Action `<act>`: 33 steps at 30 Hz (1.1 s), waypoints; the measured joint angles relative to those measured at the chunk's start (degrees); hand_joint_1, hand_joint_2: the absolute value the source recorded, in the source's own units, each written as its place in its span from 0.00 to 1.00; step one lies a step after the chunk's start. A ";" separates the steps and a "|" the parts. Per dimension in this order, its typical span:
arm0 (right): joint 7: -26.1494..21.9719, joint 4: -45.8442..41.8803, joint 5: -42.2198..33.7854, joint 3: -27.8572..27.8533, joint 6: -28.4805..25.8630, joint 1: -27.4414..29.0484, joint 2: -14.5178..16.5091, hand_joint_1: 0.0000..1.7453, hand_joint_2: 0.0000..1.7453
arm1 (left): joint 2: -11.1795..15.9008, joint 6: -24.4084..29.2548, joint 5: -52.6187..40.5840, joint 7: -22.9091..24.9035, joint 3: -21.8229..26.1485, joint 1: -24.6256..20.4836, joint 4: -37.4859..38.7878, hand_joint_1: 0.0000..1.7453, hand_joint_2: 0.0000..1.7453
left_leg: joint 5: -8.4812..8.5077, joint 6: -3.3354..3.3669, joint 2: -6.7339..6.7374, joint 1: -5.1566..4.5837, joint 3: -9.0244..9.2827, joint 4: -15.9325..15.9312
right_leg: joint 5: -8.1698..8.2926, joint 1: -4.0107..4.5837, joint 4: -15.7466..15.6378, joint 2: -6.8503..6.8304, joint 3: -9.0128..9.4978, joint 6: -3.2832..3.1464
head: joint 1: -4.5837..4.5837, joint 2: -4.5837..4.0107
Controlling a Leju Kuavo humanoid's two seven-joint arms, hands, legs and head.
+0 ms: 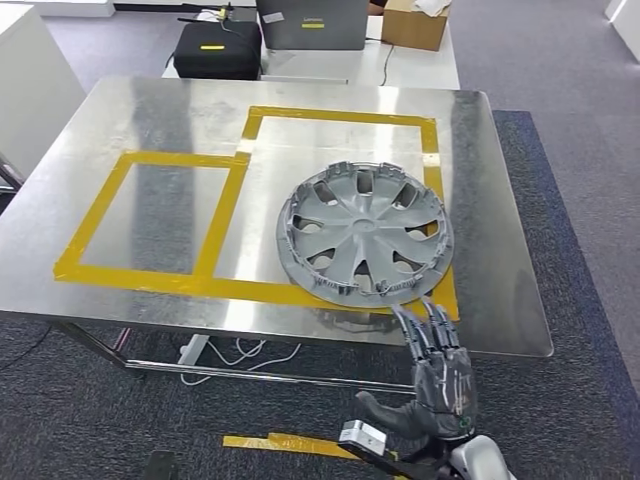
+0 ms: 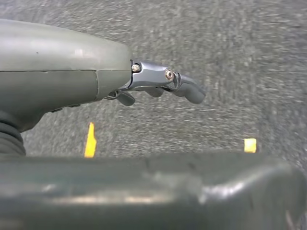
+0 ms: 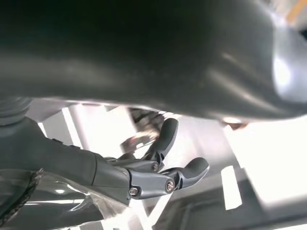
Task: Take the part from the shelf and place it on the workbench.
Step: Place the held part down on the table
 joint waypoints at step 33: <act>-9.47 75.75 1.89 -112.51 24.28 -7.43 27.76 0.00 0.00 | -1.13 0.93 -2.07 -4.75 5.02 2.04 0.18 0.00 0.00 | -5.35 0.67 -0.05 -0.42 6.48 3.09 | -0.52 0.67 -0.70 0.35 2.46 -1.82 | -0.56 0.00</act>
